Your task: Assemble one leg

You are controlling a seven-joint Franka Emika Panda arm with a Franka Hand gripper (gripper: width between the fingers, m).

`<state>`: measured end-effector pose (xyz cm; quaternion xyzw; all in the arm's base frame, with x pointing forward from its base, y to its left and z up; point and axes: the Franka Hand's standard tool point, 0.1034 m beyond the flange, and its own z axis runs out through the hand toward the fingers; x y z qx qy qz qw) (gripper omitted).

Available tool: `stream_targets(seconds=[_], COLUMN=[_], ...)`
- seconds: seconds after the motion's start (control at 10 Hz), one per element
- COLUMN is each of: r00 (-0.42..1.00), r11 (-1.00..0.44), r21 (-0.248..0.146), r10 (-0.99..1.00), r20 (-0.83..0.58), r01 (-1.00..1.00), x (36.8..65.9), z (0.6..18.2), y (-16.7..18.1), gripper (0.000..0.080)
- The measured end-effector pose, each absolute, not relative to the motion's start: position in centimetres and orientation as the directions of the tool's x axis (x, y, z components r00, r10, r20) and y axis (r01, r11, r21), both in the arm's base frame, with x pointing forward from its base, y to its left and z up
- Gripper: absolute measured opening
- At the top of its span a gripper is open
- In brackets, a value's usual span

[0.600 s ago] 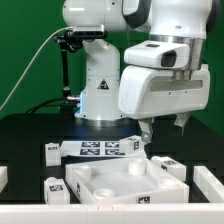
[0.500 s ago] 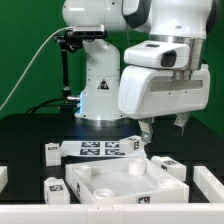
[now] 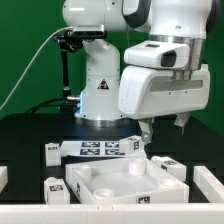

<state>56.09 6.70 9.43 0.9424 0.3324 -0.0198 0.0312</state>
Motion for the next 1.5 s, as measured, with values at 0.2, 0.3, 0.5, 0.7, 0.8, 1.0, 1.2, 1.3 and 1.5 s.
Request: stream_targets(seconds=[0.2, 0.3, 0.5, 0.7, 0.8, 1.0, 1.2, 1.3, 1.5], r00=[0.809, 0.810, 0.817, 0.803, 0.798, 0.799, 0.804, 0.807, 0.799], r11=[-0.811, -0.812, -0.819, -0.803, -0.799, -0.799, -0.804, -0.807, -0.800], r21=[0.010, 0.006, 0.002, 0.007, 0.004, 0.004, 0.005, 0.004, -0.005], r10=[0.583, 0.581, 0.573, 0.595, 0.602, 0.601, 0.594, 0.590, 0.600], r20=[-0.075, -0.079, -0.073, -0.025, -0.020, -0.021, -0.011, 0.009, 0.019], r01=[0.585, 0.583, 0.574, 0.595, 0.602, 0.601, 0.594, 0.590, 0.601], x=[56.0, 55.8, 54.0, 52.7, 52.2, 52.4, 52.2, 50.9, 48.7], z=[8.8, 8.5, 7.9, 6.2, 5.6, 5.7, 5.5, 4.6, 3.2], y=[6.2, 6.4, 8.1, 9.6, 10.0, 9.9, 10.1, 11.0, 12.1], gripper=[0.0650, 0.0650, 0.0650, 0.0650, 0.0650, 0.0650, 0.0650, 0.0650, 0.0650])
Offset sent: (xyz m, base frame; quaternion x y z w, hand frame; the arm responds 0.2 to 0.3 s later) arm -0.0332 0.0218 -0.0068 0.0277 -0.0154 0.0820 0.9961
